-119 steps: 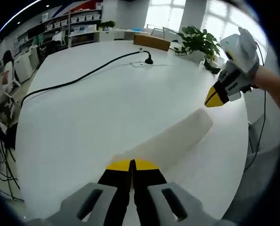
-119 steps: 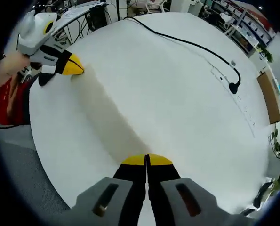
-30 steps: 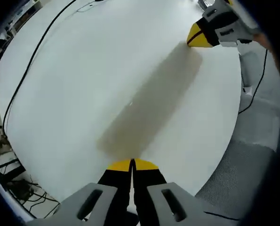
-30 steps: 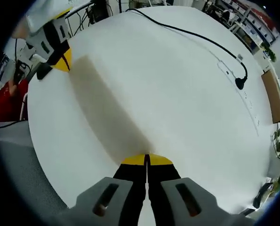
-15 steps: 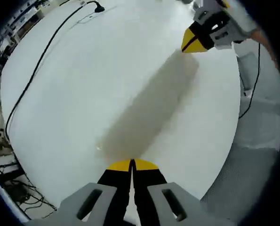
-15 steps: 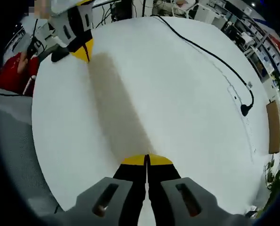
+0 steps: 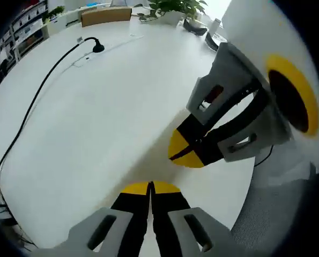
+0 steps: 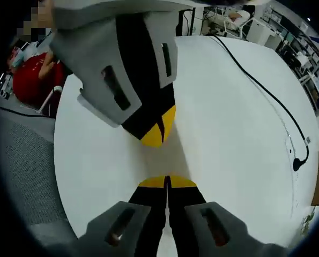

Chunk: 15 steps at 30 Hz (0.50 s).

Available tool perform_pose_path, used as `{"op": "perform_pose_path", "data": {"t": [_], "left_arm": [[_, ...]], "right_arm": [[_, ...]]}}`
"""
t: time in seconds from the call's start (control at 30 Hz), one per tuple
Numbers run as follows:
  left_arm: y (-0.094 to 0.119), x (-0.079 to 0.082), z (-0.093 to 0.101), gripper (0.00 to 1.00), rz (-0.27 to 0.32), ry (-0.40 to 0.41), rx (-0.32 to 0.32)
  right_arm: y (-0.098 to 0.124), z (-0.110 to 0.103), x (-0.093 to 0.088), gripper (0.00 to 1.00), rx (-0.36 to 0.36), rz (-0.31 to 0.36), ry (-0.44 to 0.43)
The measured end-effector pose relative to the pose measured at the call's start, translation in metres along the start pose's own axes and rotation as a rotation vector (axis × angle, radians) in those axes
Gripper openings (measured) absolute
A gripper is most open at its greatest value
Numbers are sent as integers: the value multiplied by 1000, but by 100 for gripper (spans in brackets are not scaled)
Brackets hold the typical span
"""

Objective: Arrange the utensils inside the cutlery case until each visible utensil rests in its matching compartment.

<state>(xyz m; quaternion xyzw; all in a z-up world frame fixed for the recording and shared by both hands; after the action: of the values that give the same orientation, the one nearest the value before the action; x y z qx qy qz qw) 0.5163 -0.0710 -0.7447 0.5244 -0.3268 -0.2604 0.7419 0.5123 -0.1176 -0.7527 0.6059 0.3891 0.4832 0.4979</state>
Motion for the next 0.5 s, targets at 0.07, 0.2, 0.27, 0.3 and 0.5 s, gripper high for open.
{"op": "perform_pose_path", "data": {"t": [0.07, 0.2, 0.27, 0.3, 0.5], "left_arm": [[-5, -4, 0, 0, -14, -12, 9], [-14, -11, 0, 0, -39, 4, 1], [-12, -8, 1, 0, -24, -10, 8], [-12, -8, 0, 0, -21, -3, 9], [-17, -2, 2, 0, 51, 7, -22]], "right_arm": [[-5, -1, -4, 0, 12, -17, 2], [-8, 3, -4, 0, 28, -8, -9], [-5, 3, -4, 0, 23, 10, -27], [-5, 3, -5, 0, 28, 7, -27], [-5, 2, -6, 0, 33, -3, -68]]}}
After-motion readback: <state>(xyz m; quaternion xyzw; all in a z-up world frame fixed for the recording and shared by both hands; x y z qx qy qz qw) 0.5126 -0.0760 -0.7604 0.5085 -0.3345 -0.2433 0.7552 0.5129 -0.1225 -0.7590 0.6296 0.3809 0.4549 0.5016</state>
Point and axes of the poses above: the point that each gripper's makers call its tool centre point, and the gripper's own axes: y roughly backward along the fingers, z roughly to its right, x roughly out of its top, the point moved 3 cm from there along y, roughly backward along the fingers, and after that the axes turned 10 degrees about -z, right-handed, at the moved point
